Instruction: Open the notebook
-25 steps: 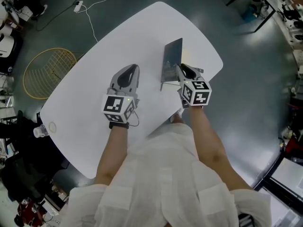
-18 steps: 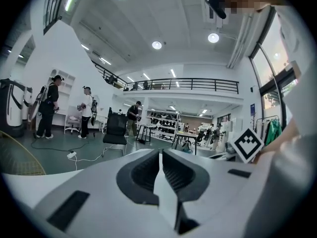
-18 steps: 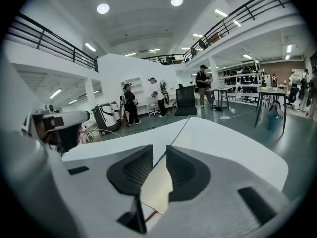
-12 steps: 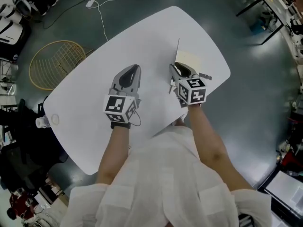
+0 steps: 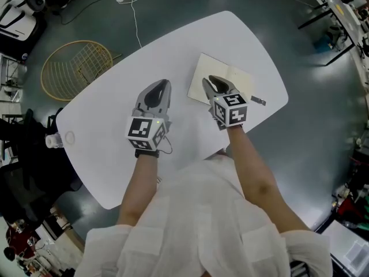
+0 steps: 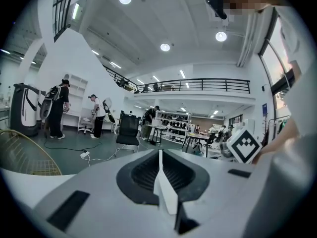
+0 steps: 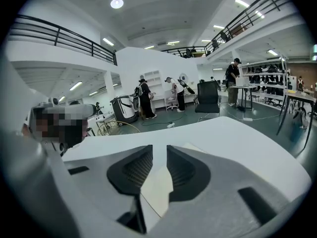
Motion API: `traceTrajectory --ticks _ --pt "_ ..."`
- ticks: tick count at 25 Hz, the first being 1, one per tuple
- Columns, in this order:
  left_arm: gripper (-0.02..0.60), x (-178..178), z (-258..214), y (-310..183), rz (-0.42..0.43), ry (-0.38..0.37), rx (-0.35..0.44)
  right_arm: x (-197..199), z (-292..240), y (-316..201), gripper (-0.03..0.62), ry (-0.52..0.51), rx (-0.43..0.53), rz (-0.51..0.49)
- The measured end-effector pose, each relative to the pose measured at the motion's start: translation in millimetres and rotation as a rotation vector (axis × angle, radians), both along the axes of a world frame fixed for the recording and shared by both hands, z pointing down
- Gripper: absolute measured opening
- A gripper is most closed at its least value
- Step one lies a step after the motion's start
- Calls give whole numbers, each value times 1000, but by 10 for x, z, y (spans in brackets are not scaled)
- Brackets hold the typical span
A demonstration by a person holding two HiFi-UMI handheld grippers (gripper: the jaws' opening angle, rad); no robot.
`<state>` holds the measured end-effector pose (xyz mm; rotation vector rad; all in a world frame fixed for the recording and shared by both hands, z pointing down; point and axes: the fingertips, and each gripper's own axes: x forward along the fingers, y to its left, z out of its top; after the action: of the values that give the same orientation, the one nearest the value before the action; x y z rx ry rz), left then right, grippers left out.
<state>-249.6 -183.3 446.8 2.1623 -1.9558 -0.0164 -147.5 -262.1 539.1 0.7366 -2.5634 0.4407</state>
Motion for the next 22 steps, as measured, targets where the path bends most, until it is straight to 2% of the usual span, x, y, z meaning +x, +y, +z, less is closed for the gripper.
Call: traceTrajectory --ticks 13,22 --pt "20 -63 -1 -31 1 -5 3 37 -104 -61 91 -29 25 40" --pt "20 69 -157 -102 13 1 31 549 -568 -255 91 -101 120 159"
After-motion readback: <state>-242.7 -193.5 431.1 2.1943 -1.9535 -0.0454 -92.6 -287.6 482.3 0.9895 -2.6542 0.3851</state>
